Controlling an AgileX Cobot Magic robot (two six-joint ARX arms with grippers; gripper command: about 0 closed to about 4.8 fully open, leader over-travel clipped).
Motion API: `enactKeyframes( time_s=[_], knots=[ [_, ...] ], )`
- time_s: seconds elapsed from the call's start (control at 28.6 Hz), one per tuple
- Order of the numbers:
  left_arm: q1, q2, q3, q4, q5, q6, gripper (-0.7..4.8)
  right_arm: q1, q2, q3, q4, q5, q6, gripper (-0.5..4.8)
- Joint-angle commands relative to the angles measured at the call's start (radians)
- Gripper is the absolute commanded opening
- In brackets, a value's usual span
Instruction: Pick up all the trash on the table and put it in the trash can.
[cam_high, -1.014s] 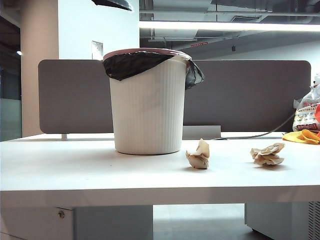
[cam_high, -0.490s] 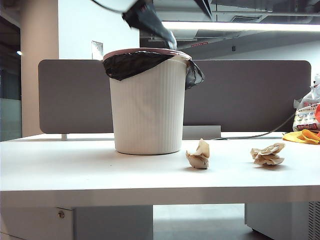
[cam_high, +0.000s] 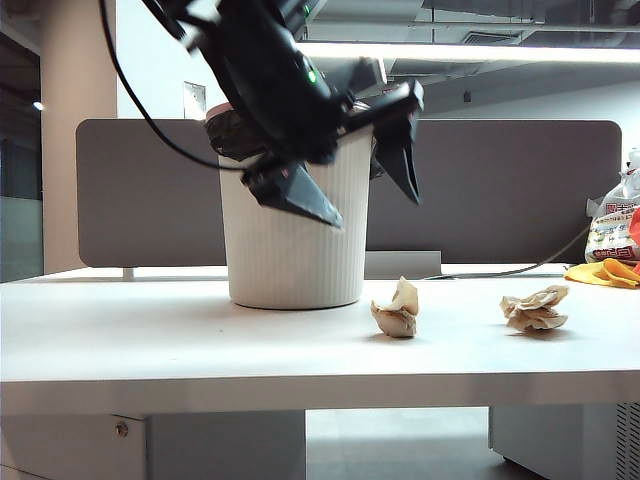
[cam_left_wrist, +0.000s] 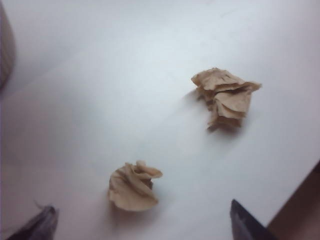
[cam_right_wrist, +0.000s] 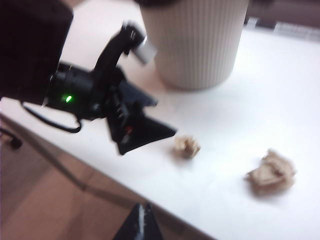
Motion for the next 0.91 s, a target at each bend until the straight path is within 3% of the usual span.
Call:
enactKeyframes(
  time_s=[0.03,0.21,0.38,0.7,0.91],
  knots=[
    [-0.016,0.061,-0.001,0.06,-0.002,-0.002,4.79,0.002,-0.001,-0.01,0.027,-0.019,0.011,-0.05],
    [-0.031,0.145,-0.001,0.116,-0.01,0.002,4.79,0.002,0.001,-0.01,0.059,-0.019,0.01,-0.05],
    [-0.031,0.2,-0.001,0.148,-0.092,-0.016,4.79,0.002,0.001,-0.009,0.06,-0.025,0.011,-0.05],
    [-0.031,0.241,-0.001,0.286,-0.088,-0.021,4.79,0.002,0.001,-0.01,0.06,-0.045,0.011,-0.05],
    [-0.031,0.253,0.003,0.287,-0.089,-0.021,4.79,0.002,0.001,-0.01,0.06,-0.042,0.011,-0.05]
  ],
)
